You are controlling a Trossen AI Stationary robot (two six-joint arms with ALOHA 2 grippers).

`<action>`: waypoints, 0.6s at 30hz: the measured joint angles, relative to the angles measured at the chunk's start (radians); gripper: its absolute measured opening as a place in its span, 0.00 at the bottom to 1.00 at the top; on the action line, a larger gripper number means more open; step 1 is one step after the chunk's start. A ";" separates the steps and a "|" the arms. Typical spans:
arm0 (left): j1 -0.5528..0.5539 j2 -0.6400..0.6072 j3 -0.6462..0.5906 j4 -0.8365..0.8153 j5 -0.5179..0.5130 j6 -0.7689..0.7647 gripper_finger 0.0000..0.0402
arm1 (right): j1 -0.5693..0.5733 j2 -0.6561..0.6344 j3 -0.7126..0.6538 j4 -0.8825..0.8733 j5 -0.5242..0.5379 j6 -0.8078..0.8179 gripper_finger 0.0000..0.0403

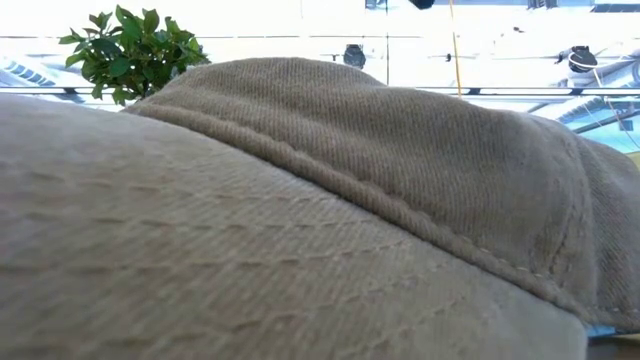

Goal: Pick & Place hat
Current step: Put the top brown cap into the yellow bin

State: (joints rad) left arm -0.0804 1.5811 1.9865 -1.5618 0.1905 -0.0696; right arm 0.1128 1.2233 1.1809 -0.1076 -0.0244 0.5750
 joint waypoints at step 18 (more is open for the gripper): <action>-0.068 -0.146 -0.628 0.574 -0.035 -0.500 0.47 | -0.094 0.006 0.000 -0.299 0.229 -0.182 0.29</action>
State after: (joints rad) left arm -0.1481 1.4348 1.3586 -0.9878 0.1551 -0.5698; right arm 0.0192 1.2289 1.1805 -0.4066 0.2049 0.3932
